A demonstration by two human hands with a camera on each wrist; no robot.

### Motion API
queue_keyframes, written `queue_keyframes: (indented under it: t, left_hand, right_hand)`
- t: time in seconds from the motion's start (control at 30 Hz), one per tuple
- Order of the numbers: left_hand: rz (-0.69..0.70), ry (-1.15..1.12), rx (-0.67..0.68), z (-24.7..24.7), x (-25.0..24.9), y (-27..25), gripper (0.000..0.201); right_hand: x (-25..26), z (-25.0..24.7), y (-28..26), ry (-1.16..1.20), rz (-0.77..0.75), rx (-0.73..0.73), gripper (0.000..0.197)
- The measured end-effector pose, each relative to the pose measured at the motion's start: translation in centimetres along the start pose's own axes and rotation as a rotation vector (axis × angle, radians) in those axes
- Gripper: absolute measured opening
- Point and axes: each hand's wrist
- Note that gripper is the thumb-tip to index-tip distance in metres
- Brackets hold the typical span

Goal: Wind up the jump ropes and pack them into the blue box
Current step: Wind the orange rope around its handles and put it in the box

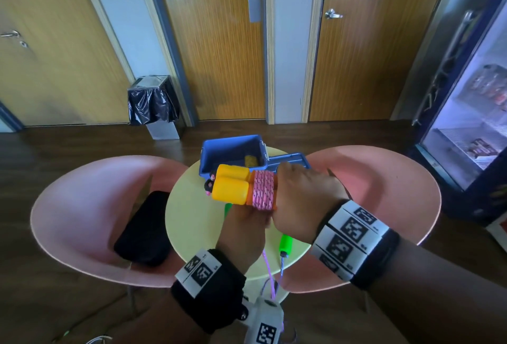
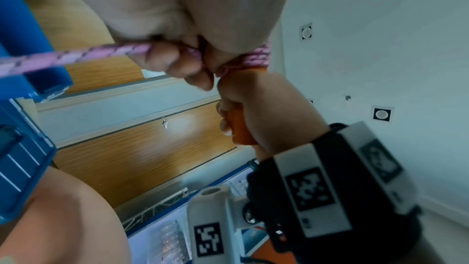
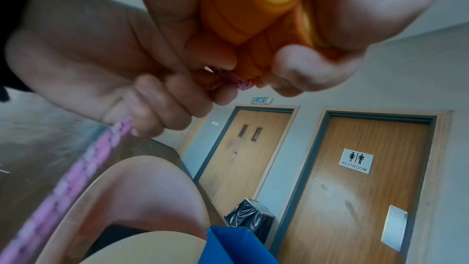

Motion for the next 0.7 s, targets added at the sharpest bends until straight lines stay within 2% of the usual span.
queue_keyframes:
  t: [0.1,0.17,0.27,0.37,0.43,0.47,0.53,0.57,0.63,0.7]
  left_hand:
    - [0.054,0.086,0.048,-0.2,0.2,-0.2,0.036]
    - [0.029,0.049,0.097,-0.8,0.2,-0.4,0.025]
    - [0.107,0.091,0.070,-1.2,0.3,-0.5,0.013]
    - [0.120,0.070,0.052,-2.2,0.4,0.0,0.028]
    - [0.103,0.028,0.059,-2.9,0.4,0.4,0.036]
    - [0.112,0.029,0.061,-3.2,0.5,0.7,0.035]
    - [0.128,0.058,0.077,-3.3,0.3,1.0,0.035]
    - [0.125,0.071,0.097,-3.4,0.5,1.2,0.036]
    - [0.114,0.087,0.128,-3.7,0.6,1.4,0.035]
    - [0.113,0.077,0.179,-3.9,0.7,1.4,0.024]
  right_hand:
    - [0.0,0.4,0.3,-0.038,-0.008,-0.003,0.038]
    - [0.0,0.5,0.2,-0.036,-0.023,0.019,0.040]
    - [-0.5,1.4,0.4,0.085,-0.078,0.100,0.051]
    - [-1.9,2.8,0.8,0.502,-0.058,0.099,0.061]
    - [-2.7,3.3,0.6,0.792,0.081,0.084,0.070]
    - [-2.8,3.3,0.5,0.960,0.161,0.137,0.072]
    - [-2.7,3.5,0.4,1.286,0.251,0.297,0.062]
    - [-2.6,3.5,0.4,1.392,0.254,0.331,0.055]
    - [-2.6,3.5,0.5,1.486,0.250,0.307,0.042]
    - [-2.8,3.5,0.5,1.519,0.247,0.258,0.037]
Point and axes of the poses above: each hand's wrist, its own y-axis towards the middle knuckle, its own z-axis out of the palm, x = y × z, and after that the axes turned 8 degrees about -y, right-handed
